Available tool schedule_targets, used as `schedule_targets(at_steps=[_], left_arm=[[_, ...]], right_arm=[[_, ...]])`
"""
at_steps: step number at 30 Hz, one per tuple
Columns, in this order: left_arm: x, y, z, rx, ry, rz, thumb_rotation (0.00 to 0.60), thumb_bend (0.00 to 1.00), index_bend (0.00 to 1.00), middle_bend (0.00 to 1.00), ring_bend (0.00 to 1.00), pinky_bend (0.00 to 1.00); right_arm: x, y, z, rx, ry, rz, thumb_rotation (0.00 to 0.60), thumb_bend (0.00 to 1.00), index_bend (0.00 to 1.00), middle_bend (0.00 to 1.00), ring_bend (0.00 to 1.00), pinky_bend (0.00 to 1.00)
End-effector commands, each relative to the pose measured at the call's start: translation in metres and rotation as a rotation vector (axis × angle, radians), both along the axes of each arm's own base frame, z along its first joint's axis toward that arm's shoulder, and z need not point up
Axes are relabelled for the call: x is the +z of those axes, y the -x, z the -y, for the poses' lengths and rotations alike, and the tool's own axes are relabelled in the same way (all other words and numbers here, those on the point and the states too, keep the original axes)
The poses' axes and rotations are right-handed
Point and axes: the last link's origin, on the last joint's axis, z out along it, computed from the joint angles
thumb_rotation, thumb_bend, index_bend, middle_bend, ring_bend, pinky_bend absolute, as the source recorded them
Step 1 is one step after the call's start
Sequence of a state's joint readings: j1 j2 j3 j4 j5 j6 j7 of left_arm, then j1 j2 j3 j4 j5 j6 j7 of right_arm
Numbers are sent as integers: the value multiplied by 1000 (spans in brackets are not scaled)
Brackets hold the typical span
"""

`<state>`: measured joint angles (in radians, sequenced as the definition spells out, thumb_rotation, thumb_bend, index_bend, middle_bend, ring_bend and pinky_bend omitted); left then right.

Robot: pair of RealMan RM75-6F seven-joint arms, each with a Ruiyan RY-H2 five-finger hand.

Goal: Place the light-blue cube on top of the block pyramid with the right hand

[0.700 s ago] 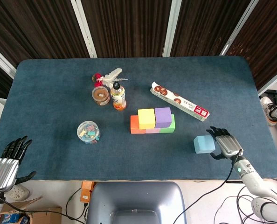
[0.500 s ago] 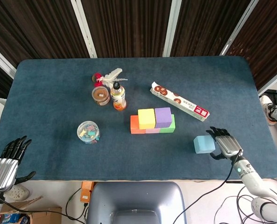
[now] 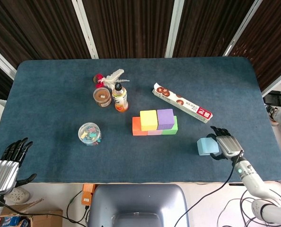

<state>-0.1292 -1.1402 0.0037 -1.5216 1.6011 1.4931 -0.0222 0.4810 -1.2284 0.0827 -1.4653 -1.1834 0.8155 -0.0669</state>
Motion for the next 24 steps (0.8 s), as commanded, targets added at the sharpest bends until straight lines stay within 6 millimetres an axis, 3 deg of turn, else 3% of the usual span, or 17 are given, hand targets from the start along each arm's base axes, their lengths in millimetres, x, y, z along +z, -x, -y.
schedule_targets(at_steps=[1,6,11,15,19,24], left_arm=[[0,0,0,-1,-1,2,600,65,0,0,0,104],[0,-1,0,-3,1,2,600,65,0,0,0,104],[-2,-1,0,-2,6,-2,600,65,0,0,0,104],[-3,0,-1,2,10,-8,600,64,0,0,0,105],[-4,1,-1,12,10,-14,600,65,0,0,0,104],[-2,3,-1,22,-4,-15,600,65,0,0,0,104]], right_arm=[[1,0,1,-3,21,10,600,245,368,0,0,0],[5,-3,1,6,39,28,600,245,435,0,0,0],[32,-25,4,63,104,72,600,245,430,0,0,0],[58,-57,12,111,144,82,600,245,424,0,0,0],[82,-101,28,132,173,105,600,245,421,0,0,0],[94,-155,50,149,185,93,600,245,414,0,0,0]])
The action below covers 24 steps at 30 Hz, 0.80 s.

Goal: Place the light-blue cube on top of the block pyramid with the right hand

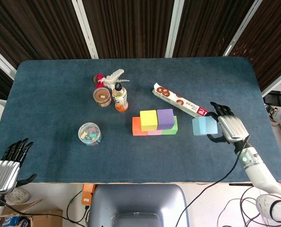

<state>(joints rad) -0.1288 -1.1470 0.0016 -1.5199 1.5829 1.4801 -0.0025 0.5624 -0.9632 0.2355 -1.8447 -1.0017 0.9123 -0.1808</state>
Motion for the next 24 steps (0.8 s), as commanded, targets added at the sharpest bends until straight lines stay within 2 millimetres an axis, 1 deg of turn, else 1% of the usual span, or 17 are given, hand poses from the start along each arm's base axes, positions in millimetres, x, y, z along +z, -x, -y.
schedule_targets(at_steps=[1,4,6,10,13,16,19,24], left_arm=[[1,1,0,4,-5,-1,600,64,0,0,0,104],[0,2,-3,11,-1,-5,600,64,0,0,0,104],[-1,2,-6,17,-2,-9,600,64,0,0,0,104],[0,4,-10,28,-5,-9,600,65,0,0,0,104],[1,6,-13,38,-8,-7,600,65,0,0,0,104],[2,7,-14,43,-8,-4,600,65,0,0,0,104],[3,8,-15,48,-8,-1,600,65,0,0,0,104],[4,9,-15,51,-6,2,600,65,0,0,0,104]], right_arm=[[16,-67,26,39,17,-18,600,246,412,0,0,0],[9,-97,40,29,0,-21,600,245,411,0,0,0],[0,-116,49,22,-12,-34,600,245,410,0,0,0],[-20,-148,62,16,-39,-64,600,245,408,0,0,0],[-36,-165,68,13,-55,-88,600,245,403,0,0,0],[-48,-175,71,4,-72,-101,600,245,402,0,0,0],[-55,-177,75,-14,-77,-106,600,245,404,0,0,0],[-56,-175,78,-36,-70,-113,600,245,401,0,0,0]])
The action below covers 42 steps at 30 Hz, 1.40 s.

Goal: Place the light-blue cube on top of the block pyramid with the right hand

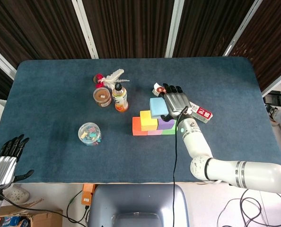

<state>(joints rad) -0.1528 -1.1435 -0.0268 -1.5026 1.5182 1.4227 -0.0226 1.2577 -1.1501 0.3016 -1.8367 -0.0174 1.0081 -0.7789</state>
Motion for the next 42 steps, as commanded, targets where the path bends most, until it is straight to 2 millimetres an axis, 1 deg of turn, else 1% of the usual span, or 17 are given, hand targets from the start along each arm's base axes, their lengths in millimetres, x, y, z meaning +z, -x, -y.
schedule_targets(at_steps=[1,8,14,24,33,42], left_arm=[[0,0,0,1,2,-1,600,65,0,0,0,104],[0,-1,1,-3,3,0,600,65,0,0,0,104],[1,-1,3,-10,-1,2,600,65,0,0,0,104],[2,-1,4,-11,-1,3,600,65,0,0,0,104],[2,-1,4,-10,-1,0,600,65,0,0,0,104],[2,0,5,-4,0,-2,600,65,0,0,0,104]], right_arm=[[2,1,1,-9,10,-4,600,245,400,0,0,0],[2,5,-3,-37,-4,-5,600,246,391,0,0,0],[-4,8,-4,-44,-19,-23,600,246,390,0,0,0],[-11,6,-4,-40,-32,-24,600,245,379,0,0,0],[-10,7,-5,-38,-33,-20,600,245,377,0,0,0],[-13,8,-7,-35,-41,-31,600,245,370,0,0,0]])
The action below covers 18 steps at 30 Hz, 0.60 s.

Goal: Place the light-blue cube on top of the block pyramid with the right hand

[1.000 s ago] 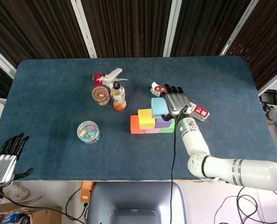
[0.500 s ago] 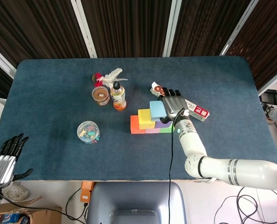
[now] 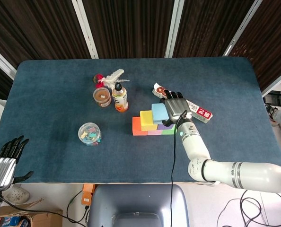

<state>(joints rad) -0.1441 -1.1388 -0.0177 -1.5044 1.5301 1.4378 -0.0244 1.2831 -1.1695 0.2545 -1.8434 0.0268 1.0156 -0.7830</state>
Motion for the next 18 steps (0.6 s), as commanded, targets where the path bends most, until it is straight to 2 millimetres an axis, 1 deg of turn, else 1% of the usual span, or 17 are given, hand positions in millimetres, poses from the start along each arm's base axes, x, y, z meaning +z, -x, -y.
schedule_targets(at_steps=[1,8,13,18], left_arm=[[0,0,0,2,-1,0,600,64,0,0,0,104],[1,1,0,2,0,0,600,64,0,0,0,104],[0,1,0,3,0,1,600,65,0,0,0,104],[0,1,0,4,2,1,600,65,0,0,0,104]], right_arm=[[-1,0,0,-1,-1,1,600,245,367,0,0,0],[-3,0,1,-1,-6,3,600,245,336,0,0,0],[-4,-1,1,0,-6,3,600,245,283,0,0,0],[-5,0,1,-2,-11,7,600,245,258,0,0,0]])
